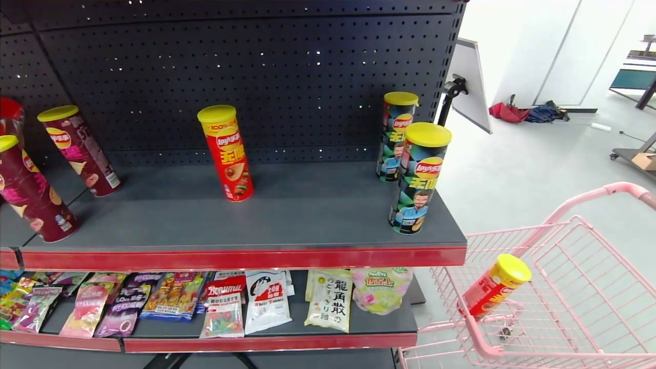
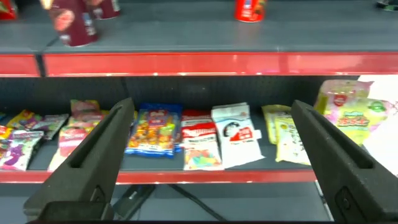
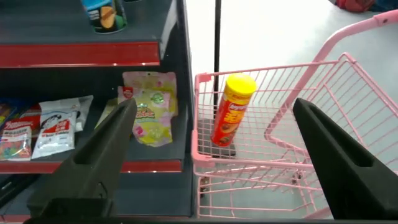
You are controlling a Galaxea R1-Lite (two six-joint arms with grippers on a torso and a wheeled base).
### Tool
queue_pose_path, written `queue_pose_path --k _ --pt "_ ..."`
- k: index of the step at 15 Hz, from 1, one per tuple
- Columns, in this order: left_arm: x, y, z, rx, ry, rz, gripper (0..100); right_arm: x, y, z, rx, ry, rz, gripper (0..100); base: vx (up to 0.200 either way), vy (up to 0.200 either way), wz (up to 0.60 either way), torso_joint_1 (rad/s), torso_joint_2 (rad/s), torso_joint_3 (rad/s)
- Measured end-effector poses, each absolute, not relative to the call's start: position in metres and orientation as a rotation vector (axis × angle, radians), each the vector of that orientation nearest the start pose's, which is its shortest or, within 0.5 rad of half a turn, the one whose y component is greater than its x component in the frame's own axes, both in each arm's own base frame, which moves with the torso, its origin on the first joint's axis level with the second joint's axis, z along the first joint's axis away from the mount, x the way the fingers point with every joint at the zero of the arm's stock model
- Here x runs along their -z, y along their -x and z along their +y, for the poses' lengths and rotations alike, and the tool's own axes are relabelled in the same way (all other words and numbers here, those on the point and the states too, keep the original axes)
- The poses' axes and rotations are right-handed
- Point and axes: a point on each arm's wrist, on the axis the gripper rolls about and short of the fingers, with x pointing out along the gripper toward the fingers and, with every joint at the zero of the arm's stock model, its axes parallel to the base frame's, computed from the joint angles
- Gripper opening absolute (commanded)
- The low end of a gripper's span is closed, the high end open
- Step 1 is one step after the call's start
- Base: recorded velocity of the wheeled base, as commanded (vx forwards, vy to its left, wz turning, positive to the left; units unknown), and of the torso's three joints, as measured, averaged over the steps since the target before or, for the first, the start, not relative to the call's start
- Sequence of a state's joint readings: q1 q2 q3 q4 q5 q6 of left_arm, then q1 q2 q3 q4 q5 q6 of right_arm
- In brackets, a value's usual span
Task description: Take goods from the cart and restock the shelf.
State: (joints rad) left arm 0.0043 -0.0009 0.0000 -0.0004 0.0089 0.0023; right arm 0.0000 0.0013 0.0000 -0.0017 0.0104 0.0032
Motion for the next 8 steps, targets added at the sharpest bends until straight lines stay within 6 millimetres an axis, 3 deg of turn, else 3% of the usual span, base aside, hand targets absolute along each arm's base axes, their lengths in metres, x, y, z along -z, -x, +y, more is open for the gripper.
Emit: queue_pose_path --k 1,8 --pt "-0.0755 0.0229 0.0001 -0.014 -0.002 -0.002 100 -0.0756 0.0227 0.0002 -0.01 -0.003 0.0 100 0.0 0.0 0.0 0.0 0.0 0.0" --pt "-0.0755 0.0229 0.0001 -0.013 -0.001 -0.002 100 -0.0756 0.0227 0.0002 -0.01 -0.003 0.0 100 0.0 0.0 -0.6 0.002 0.0 0.003"
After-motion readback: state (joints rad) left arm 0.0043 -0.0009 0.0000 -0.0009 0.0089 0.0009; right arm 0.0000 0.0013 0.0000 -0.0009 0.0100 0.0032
